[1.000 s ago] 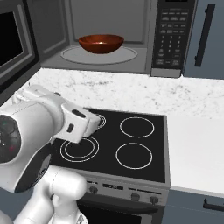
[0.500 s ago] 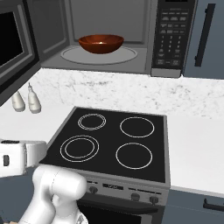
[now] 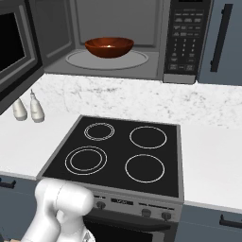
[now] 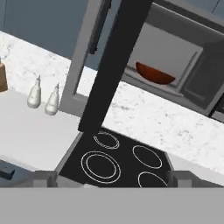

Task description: Open the microwave, place the bowl with waffle inside the microwave, then close the microwave door and turn it on.

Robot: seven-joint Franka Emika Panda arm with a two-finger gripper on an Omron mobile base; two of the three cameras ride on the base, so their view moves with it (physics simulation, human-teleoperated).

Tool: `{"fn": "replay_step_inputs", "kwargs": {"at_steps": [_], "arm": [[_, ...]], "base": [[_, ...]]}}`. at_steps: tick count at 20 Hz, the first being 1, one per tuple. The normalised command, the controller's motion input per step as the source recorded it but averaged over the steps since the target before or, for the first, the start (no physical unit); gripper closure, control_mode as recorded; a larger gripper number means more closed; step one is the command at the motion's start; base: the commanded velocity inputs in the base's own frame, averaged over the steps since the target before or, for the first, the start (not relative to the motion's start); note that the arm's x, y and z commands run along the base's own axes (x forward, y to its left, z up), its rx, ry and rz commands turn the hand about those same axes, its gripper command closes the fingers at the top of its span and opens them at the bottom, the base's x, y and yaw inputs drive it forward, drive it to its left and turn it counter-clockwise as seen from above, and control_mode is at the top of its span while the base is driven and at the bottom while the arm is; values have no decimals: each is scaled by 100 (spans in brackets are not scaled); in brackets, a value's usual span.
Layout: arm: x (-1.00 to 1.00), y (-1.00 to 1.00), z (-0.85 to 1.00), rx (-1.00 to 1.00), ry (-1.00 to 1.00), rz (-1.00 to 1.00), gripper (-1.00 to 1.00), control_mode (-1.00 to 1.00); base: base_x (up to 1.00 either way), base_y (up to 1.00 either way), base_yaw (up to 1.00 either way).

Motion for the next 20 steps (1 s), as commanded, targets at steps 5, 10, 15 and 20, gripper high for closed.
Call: {"fn": "replay_step_inputs", "kwargs": {"at_steps": [5,10,15,20], "arm": [[2,100,12,-15,-30,-46,-100,-100],[47,100,43,-16,-35,-62,-100,-100],[100,70,10,-11,-28,-51,-100,-100],[100,-3,-16,0,-8,-14,-100,-100]], "base": [[0,0,0],[0,0,0],[0,0,0],[0,0,0]]}}
